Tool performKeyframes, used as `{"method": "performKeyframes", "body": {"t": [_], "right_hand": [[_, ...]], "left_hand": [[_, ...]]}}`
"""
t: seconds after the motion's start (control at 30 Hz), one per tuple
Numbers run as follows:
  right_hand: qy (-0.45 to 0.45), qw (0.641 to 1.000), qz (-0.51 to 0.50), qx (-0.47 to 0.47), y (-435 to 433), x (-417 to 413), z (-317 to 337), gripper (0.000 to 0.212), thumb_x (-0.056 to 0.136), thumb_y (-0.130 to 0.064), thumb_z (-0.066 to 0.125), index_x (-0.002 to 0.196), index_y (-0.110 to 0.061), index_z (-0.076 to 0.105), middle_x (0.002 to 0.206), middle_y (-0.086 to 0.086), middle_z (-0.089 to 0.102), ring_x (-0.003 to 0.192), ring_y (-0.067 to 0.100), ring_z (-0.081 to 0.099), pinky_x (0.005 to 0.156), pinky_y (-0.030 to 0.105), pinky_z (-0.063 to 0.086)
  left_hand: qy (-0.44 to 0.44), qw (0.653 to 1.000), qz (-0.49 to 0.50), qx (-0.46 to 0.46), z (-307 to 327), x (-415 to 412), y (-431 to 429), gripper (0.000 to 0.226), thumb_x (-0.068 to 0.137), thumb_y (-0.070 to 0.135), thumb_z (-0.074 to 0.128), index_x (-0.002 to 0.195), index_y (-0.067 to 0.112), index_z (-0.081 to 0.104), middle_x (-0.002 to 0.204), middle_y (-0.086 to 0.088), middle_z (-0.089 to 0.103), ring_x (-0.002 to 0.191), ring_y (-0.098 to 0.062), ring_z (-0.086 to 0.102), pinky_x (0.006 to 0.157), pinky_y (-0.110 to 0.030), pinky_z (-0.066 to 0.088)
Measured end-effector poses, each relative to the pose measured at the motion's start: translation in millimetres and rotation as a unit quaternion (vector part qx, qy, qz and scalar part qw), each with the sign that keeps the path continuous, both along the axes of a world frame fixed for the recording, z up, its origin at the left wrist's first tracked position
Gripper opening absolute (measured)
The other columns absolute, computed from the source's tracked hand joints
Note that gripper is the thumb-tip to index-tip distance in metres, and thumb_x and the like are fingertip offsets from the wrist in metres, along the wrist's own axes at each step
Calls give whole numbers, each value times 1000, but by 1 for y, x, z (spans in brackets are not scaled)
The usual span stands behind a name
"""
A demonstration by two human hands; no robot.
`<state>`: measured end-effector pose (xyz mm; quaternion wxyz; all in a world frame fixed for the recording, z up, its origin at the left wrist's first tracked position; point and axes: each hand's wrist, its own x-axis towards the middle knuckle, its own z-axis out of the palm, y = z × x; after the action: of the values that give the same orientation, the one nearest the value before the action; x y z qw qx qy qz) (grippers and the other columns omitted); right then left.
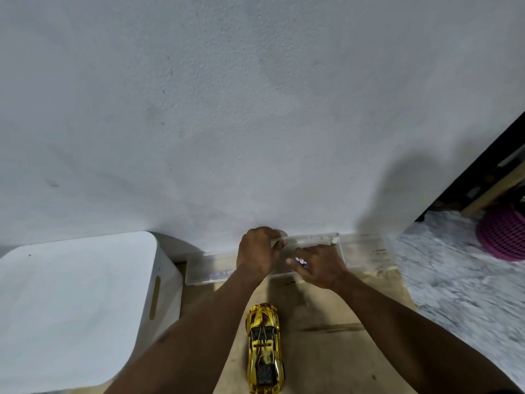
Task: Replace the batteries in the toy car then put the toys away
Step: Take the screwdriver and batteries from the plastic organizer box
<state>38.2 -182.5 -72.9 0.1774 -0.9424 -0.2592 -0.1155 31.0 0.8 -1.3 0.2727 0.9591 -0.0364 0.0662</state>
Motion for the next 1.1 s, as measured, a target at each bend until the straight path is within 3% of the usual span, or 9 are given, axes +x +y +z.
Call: {"method": "performKeyframes", "body": {"t": [0.1, 0.17, 0.3, 0.43, 0.53, 0.63, 0.7, 0.87, 1.1], "right_hand": [[-55, 997, 52, 7, 4, -2, 11, 43, 89, -51, 55, 61, -20, 67, 53, -3, 64, 43, 16, 56, 51, 19, 29], [-66, 994, 79, 23, 2, -6, 14, 38, 89, -44, 59, 61, -20, 65, 52, -3, 60, 41, 17, 53, 46, 21, 31], [-87, 991, 85, 62, -12, -15, 22, 25, 96, -34, 56, 85, -18, 72, 71, -4, 70, 49, 18, 60, 44, 28, 47], [-96, 994, 31, 42, -28, -21, 35, 16, 95, -27, 61, 104, -22, 73, 89, -5, 73, 57, 17, 65, 45, 29, 52], [-11, 999, -38, 9, -36, -27, 35, 23, 97, -33, 58, 116, -28, 69, 102, -6, 71, 67, 20, 69, 55, 31, 56], [133, 985, -77, -78, -39, -32, 31, 48, 97, -51, 52, 141, -32, 51, 134, -2, 62, 100, 20, 70, 83, 34, 53], [180, 969, -77, -153, -37, -31, 30, 60, 95, -59, 48, 149, -34, 37, 143, -3, 55, 118, 20, 63, 92, 34, 50], [168, 964, -70, -196, -24, -27, 31, 55, 99, -45, 50, 149, -28, 34, 133, 0, 61, 111, 25, 64, 85, 35, 53], [150, 961, -67, -221, -20, -30, 23, 54, 100, -39, 51, 149, -23, 35, 128, 0, 64, 103, 27, 67, 77, 34, 52]], "left_hand": [[5, 1000, 3, 2, -2, -1, 1, 24, 90, 35, 70, 106, 19, 79, 110, 1, 76, 97, -17, 70, 86, -24, 51], [13, 1000, 3, 3, -3, -2, 2, 26, 90, 37, 70, 106, 18, 78, 110, 1, 75, 98, -18, 70, 87, -26, 52], [25, 999, -11, 20, -7, -9, 2, 24, 90, 35, 68, 104, 18, 78, 111, 1, 74, 100, -20, 68, 84, -29, 52], [67, 996, -30, 49, -9, -19, 3, 24, 89, 33, 66, 107, 20, 75, 112, 0, 70, 102, -20, 64, 85, -31, 51], [97, 989, -62, 88, -12, -25, 3, 26, 92, 32, 61, 112, 21, 72, 114, 0, 67, 105, -19, 60, 86, -33, 52], [119, 980, -93, 128, -18, -30, 4, 34, 93, 35, 60, 124, 23, 67, 124, 1, 64, 115, -18, 54, 90, -30, 48], [133, 975, -110, 141, -20, -32, 4, 40, 94, 36, 59, 130, 21, 65, 130, -1, 61, 122, -20, 50, 95, -32, 47], [132, 969, -134, 162, -21, -35, 4, 40, 95, 25, 59, 134, 20, 62, 139, -1, 52, 133, -19, 41, 99, -32, 47], [130, 963, -138, 194, -26, -31, 6, 36, 93, 21, 61, 129, 24, 65, 137, 3, 54, 128, -19, 45, 94, -31, 50]]}}
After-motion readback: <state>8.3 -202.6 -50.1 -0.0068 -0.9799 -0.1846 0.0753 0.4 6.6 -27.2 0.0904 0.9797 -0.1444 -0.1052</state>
